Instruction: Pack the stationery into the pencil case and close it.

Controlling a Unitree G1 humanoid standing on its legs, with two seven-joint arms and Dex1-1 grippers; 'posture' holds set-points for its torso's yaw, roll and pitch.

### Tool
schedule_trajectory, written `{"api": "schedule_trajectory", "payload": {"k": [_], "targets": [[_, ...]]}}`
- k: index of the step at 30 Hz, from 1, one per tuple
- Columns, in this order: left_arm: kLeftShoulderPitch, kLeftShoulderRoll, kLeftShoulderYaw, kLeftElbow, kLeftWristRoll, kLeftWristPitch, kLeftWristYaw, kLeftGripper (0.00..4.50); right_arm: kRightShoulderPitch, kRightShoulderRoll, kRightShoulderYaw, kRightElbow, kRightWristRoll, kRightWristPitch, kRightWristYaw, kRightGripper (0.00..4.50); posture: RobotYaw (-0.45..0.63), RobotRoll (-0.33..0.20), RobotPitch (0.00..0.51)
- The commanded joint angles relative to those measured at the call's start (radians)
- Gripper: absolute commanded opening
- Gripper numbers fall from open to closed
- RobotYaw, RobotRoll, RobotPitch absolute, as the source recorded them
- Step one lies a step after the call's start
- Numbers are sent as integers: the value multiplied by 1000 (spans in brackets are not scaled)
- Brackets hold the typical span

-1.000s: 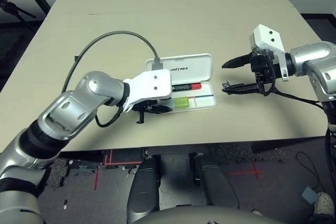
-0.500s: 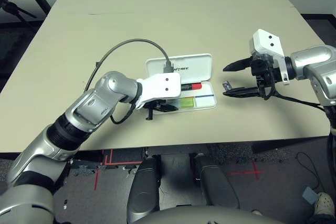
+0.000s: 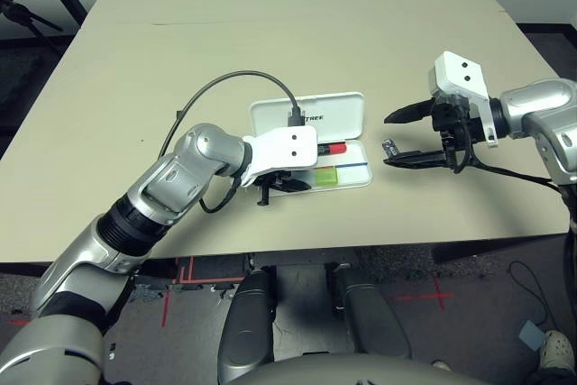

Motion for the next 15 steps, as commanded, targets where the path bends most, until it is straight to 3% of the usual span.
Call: {"api": "schedule_trajectory", "payload": {"k": [1, 5, 8, 15], "targets": [[6, 2, 2, -10, 14, 13, -3, 2885, 8, -1, 6, -3, -4, -9, 5, 4500, -49, 0, 204], [10, 20, 22, -21, 10, 17, -6, 4472, 4, 1, 8, 4, -6, -13, 7, 4500, -49, 0, 204], [25, 38, 50, -39, 0, 24, -1, 4472, 3, 0, 5, 6, -4, -11, 6, 4500, -46, 0, 203], [109, 159, 250, -123, -92, 18, -30, 4472, 35, -24, -58, -47, 52, 58, -14, 4500, -37, 0, 204]]}}
